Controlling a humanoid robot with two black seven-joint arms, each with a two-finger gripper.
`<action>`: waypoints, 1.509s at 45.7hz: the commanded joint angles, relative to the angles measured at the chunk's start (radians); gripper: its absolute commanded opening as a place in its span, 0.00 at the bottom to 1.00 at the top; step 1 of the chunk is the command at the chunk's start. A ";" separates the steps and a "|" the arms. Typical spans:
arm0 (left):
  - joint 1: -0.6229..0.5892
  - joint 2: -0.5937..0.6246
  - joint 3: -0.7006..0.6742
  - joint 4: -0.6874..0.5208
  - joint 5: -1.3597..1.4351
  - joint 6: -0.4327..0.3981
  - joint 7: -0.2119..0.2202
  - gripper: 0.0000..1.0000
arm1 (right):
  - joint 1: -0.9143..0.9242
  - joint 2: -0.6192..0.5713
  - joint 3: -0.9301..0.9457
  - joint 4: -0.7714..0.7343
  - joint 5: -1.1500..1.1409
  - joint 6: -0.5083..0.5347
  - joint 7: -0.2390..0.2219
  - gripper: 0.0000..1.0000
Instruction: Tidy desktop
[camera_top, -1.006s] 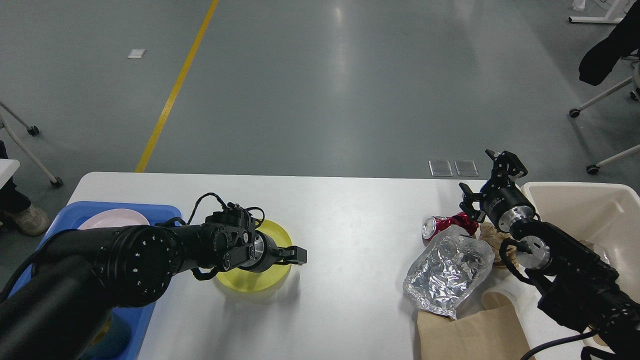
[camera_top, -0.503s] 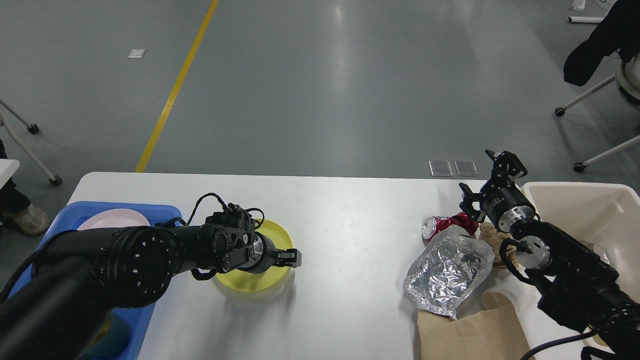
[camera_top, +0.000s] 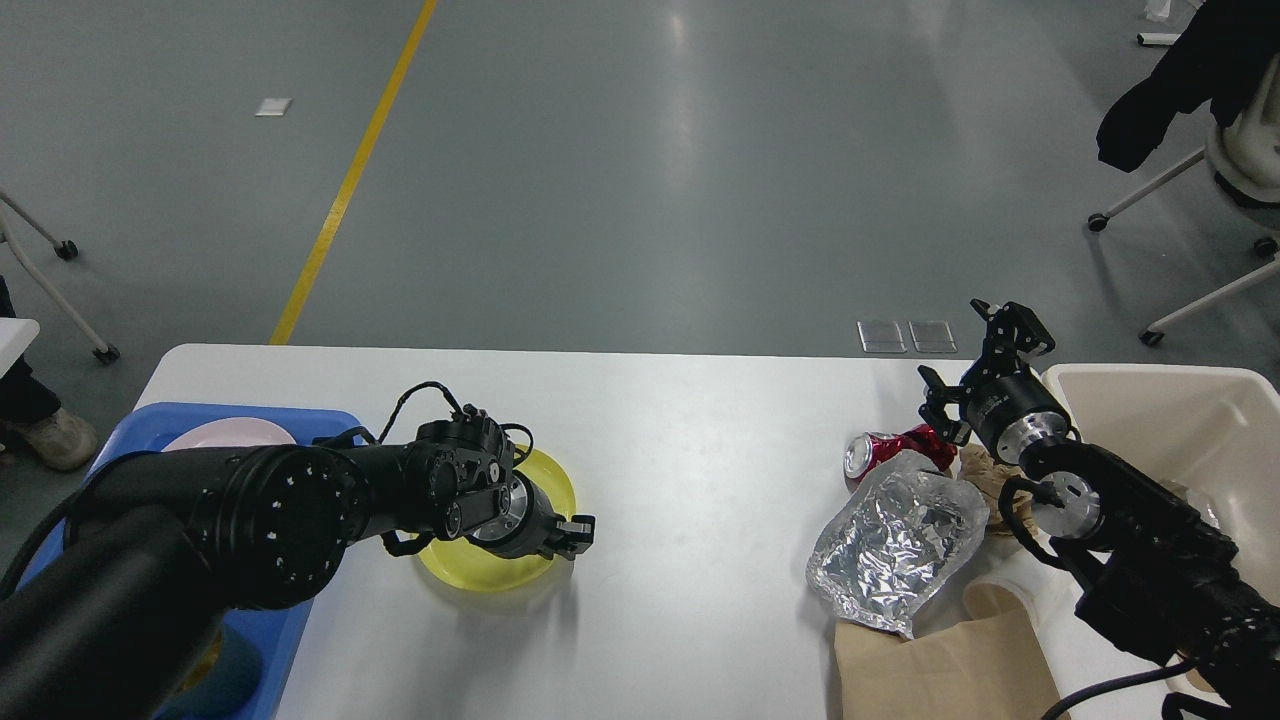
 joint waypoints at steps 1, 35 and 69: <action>-0.005 0.000 0.002 -0.001 0.001 -0.018 0.001 0.15 | 0.000 0.000 0.001 0.000 0.000 0.000 0.000 1.00; -0.043 0.000 0.009 -0.003 0.000 -0.146 0.014 0.00 | 0.000 0.000 -0.001 0.000 0.000 0.000 0.000 1.00; -0.528 0.076 -0.058 -0.020 -0.016 -0.527 -0.052 0.00 | 0.000 0.000 0.001 0.000 0.000 0.000 0.001 1.00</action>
